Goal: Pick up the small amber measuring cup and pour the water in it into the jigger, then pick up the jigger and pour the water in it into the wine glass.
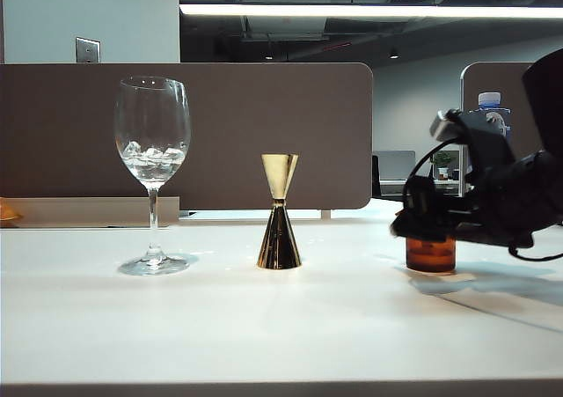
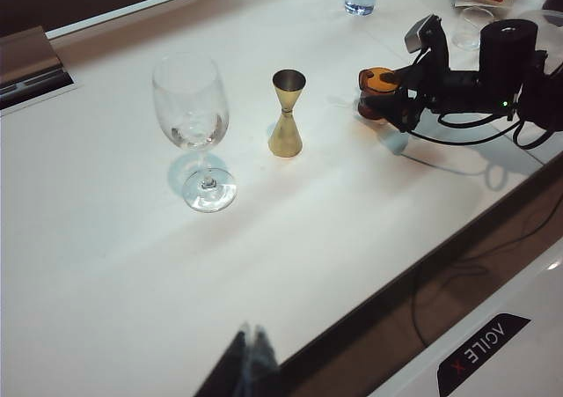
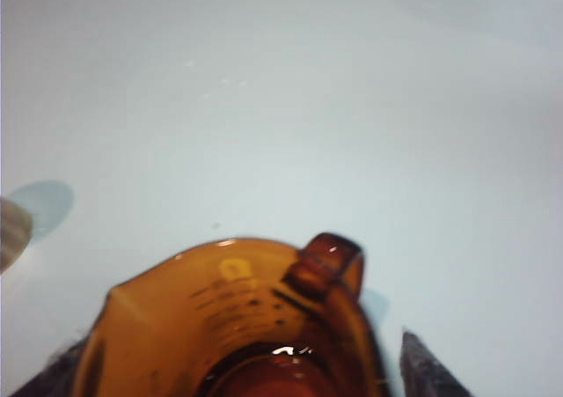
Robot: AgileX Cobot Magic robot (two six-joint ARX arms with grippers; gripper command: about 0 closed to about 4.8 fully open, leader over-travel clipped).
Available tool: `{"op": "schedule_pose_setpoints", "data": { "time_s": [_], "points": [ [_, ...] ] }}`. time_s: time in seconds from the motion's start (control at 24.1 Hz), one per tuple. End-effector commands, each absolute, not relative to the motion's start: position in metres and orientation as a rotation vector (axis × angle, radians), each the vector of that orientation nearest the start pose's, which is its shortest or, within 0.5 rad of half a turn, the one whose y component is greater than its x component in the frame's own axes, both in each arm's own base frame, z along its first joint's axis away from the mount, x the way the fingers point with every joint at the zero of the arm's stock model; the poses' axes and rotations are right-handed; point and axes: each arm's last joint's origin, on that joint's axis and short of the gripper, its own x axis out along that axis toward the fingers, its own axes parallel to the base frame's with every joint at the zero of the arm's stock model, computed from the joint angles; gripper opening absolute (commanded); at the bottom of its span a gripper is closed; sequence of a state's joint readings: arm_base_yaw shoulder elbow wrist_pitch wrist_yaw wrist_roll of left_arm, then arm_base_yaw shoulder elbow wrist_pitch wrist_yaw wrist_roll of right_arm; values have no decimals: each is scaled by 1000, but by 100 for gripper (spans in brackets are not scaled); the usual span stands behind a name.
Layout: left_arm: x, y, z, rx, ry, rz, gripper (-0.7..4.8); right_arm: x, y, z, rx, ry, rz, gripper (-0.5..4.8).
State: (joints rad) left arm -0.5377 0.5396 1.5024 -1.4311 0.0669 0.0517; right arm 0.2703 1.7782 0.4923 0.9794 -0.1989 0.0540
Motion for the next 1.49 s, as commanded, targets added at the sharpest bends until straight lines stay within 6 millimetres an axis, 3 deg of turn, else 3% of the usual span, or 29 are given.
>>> {"op": "schedule_pose_setpoints", "data": {
  "time_s": [0.04, 0.33, 0.46, 0.62, 0.71, 0.91, 0.95, 1.0, 1.24, 1.45, 1.49],
  "points": [
    [-27, 14, 431, 156, 449, -602, -2, 282, 91, 116, 35, 307, 472, 436],
    [-27, 14, 431, 156, 449, -602, -2, 284, 94, 107, 26, 332, 440, 421],
    [-27, 14, 431, 156, 449, -602, -2, 284, 94, 106, 25, 332, 441, 331],
    [-27, 14, 431, 157, 448, -603, -2, 285, 94, 106, 25, 331, 441, 287],
    [-27, 14, 431, 157, 448, -603, -2, 285, 94, 106, 25, 330, 441, 200],
    [-27, 14, 431, 156, 449, -602, -2, 285, 94, 107, 25, 329, 441, 125],
    [-27, 14, 431, 157, 448, -603, -2, 285, 94, 108, 25, 323, 441, 73],
    [-27, 14, 431, 157, 448, -603, -2, 285, 95, 109, 25, 320, 441, 63],
    [-27, 14, 431, 157, 448, -603, -2, 284, 94, 146, -113, 290, 424, 52],
    [-27, 14, 431, 156, 449, -602, -2, 289, 95, 180, -99, 232, 423, 52],
    [-27, 14, 431, 156, 449, -602, -2, 292, 97, 194, -99, 227, 423, 52]
  ]
}}
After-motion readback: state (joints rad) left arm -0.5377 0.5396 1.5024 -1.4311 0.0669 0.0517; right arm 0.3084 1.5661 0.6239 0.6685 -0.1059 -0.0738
